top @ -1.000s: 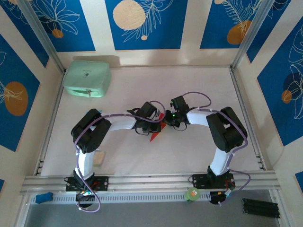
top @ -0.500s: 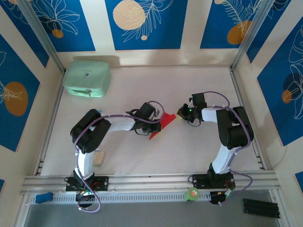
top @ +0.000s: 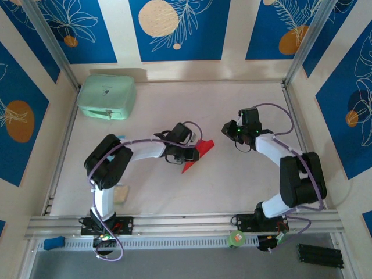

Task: Fold a paper plane with a square sheet of paper (pick it up from the middle)
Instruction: Fold the wing for the fifth time at the center of the table, then turn over a paper plane at the center of the table.

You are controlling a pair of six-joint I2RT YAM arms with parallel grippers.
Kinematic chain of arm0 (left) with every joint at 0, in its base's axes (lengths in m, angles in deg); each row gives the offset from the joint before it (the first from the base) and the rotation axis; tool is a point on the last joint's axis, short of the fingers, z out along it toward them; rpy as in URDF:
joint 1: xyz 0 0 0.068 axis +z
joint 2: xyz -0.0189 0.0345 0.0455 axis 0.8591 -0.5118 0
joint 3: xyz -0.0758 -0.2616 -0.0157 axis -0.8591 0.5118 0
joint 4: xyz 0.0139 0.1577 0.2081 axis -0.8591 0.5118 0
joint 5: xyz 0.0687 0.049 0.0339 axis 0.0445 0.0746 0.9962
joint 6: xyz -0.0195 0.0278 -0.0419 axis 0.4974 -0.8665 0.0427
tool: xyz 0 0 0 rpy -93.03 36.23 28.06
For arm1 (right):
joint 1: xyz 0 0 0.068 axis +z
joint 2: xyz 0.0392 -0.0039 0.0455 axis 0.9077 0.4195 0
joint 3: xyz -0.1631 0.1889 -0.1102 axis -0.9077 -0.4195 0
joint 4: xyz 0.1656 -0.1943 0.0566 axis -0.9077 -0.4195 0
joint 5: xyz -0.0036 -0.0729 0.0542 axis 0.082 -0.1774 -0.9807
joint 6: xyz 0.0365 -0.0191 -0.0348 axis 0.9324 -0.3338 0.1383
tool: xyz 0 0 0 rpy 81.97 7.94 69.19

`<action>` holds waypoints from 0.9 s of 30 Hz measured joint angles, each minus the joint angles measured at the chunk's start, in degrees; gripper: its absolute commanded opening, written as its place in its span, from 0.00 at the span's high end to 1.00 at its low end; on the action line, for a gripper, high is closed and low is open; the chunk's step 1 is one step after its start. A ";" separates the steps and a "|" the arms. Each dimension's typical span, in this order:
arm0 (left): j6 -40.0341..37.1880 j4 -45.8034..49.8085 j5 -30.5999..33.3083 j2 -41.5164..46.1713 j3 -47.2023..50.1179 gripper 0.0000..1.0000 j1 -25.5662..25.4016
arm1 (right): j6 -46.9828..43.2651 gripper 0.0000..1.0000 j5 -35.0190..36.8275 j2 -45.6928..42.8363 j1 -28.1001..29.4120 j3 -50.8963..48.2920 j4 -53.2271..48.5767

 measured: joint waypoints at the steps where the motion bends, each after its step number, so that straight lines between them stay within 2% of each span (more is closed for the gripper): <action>1: 0.07 0.15 -0.13 1.49 -0.02 0.64 0.44 | 0.13 0.71 0.46 -0.61 0.61 0.24 -1.33; 6: 0.33 -0.24 0.09 11.91 2.14 0.46 6.43 | 1.33 0.54 5.70 -0.90 6.75 4.42 -12.87; 12: -1.49 1.55 4.90 18.62 8.81 0.23 14.73 | 6.12 0.48 11.54 4.85 16.15 14.05 -24.96; 15: -3.30 3.85 8.41 19.32 11.28 0.12 15.93 | 10.38 0.41 13.73 10.23 20.98 19.32 -29.64; 18: -5.29 5.99 11.87 20.28 12.52 0.06 16.17 | 14.40 0.37 16.11 15.54 24.98 24.13 -34.23; 21: -6.73 7.06 14.64 21.66 13.00 0.04 16.46 | 17.81 0.36 18.86 20.13 27.96 28.55 -38.21; 27: -8.52 7.15 17.05 22.69 13.92 0.03 16.65 | 22.51 0.39 22.84 25.81 29.35 33.97 -44.72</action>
